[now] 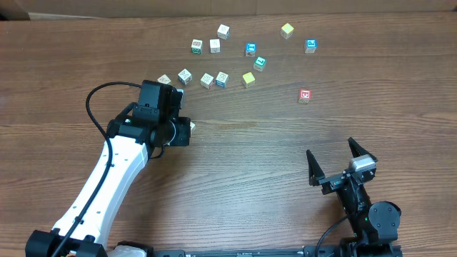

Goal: Form a circle

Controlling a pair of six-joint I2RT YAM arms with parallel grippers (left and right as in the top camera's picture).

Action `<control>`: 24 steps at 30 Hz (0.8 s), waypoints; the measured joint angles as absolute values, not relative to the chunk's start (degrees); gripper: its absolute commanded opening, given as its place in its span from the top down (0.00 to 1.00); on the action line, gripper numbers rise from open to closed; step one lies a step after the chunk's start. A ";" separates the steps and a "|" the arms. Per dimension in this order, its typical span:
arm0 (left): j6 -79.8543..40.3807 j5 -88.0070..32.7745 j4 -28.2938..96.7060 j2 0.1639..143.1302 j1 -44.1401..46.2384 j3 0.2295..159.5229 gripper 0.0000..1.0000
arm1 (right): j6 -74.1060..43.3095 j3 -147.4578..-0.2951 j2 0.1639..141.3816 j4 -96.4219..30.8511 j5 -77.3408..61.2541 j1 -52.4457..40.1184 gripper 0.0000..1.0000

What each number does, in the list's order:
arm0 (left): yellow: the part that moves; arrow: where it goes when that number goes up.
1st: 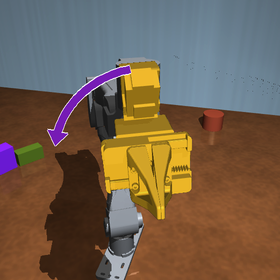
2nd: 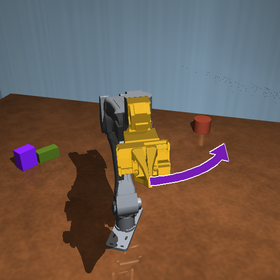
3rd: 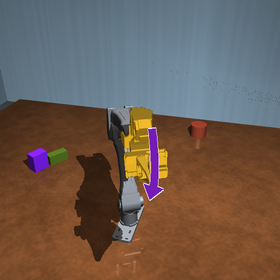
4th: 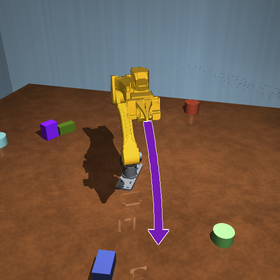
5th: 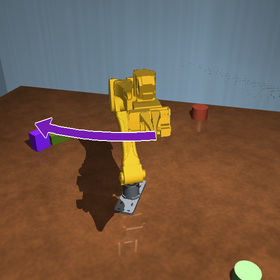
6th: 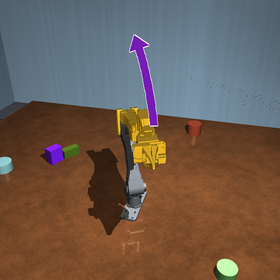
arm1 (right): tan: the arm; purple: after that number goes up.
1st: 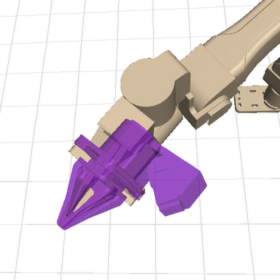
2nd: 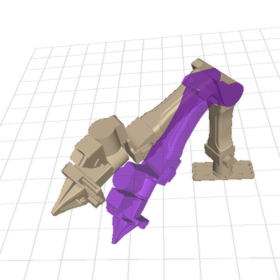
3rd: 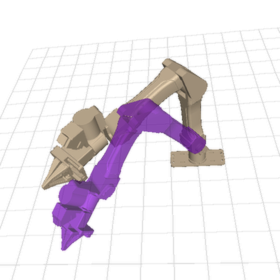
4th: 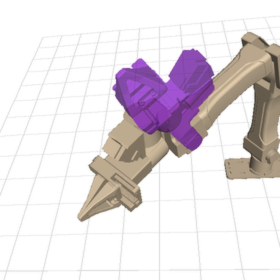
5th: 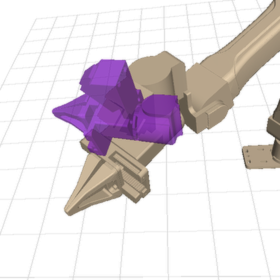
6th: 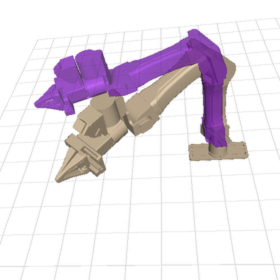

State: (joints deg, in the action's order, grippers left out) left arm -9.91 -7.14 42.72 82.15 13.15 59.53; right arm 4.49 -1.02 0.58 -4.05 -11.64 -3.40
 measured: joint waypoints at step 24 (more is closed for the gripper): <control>-11.03 -7.11 41.91 82.15 13.23 59.53 0.96 | 4.49 -1.02 0.58 -4.05 -11.62 -3.40 0.00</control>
